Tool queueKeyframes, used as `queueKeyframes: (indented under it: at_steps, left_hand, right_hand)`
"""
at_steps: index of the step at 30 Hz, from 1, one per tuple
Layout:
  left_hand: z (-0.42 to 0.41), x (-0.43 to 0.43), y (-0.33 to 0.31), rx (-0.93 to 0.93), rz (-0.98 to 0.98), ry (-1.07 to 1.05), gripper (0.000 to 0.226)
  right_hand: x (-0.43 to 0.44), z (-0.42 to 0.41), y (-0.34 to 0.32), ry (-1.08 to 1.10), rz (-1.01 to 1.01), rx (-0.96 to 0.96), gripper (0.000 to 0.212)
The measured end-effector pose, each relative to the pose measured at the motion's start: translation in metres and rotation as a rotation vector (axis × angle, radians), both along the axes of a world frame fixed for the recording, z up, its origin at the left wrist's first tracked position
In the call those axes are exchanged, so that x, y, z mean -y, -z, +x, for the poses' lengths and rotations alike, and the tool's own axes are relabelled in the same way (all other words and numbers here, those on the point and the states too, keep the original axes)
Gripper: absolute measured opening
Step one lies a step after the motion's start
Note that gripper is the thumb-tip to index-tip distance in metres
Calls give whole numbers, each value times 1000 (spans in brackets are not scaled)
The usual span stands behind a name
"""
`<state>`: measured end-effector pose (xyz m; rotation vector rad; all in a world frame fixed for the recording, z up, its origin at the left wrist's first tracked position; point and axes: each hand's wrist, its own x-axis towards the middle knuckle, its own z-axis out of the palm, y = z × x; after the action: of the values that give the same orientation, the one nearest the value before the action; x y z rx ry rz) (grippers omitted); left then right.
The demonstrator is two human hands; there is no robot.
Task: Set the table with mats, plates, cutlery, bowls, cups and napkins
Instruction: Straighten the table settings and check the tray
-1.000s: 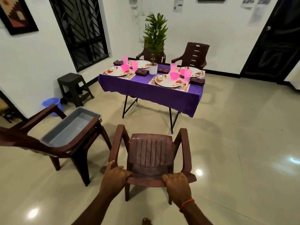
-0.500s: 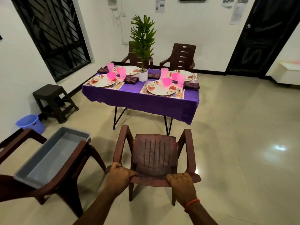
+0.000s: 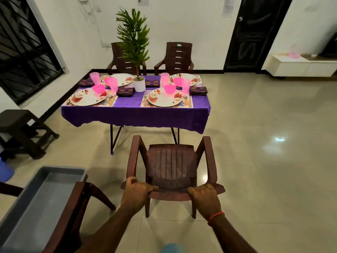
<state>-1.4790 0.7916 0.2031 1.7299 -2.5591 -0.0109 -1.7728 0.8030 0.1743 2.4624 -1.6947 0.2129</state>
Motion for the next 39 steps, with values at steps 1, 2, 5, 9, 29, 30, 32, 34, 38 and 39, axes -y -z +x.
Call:
queueKeyframes:
  at_steps: [1, 2, 5, 9, 29, 30, 32, 34, 38, 39]
  left_hand:
    - [6, 5, 2, 9, 14, -17, 40]
    - [11, 11, 4, 11, 23, -35, 43]
    - [20, 25, 9, 24, 41, -45, 43]
    - [20, 27, 10, 16, 70, -61, 22]
    - [14, 6, 10, -33, 122, -33, 20]
    - [13, 6, 8, -29, 125, -29, 21]
    - [12, 5, 3, -16, 148, -11, 25]
    - [13, 4, 0, 15, 198, 5, 41]
    - [20, 7, -10, 78, 233, 45, 102]
    - [21, 8, -13, 84, 232, 70, 106]
  right_hand:
    - [2, 5, 0, 8, -1, -3, 26]
    - [6, 9, -1, 13, -3, -7, 24]
    - [13, 15, -3, 46, 4, -10, 18]
    - [16, 16, -1, 52, 7, -4, 13]
    - [-10, 8, -15, 13, 16, 22, 37]
    - [-11, 8, -15, 17, 9, 30, 32]
    - [-9, 5, -18, 17, 36, 24, 9]
    - [-9, 3, -17, 26, 108, 40, 12]
    - [-12, 3, -22, 11, 148, 45, 20]
    - [-13, 3, -26, -2, 180, 43, 29]
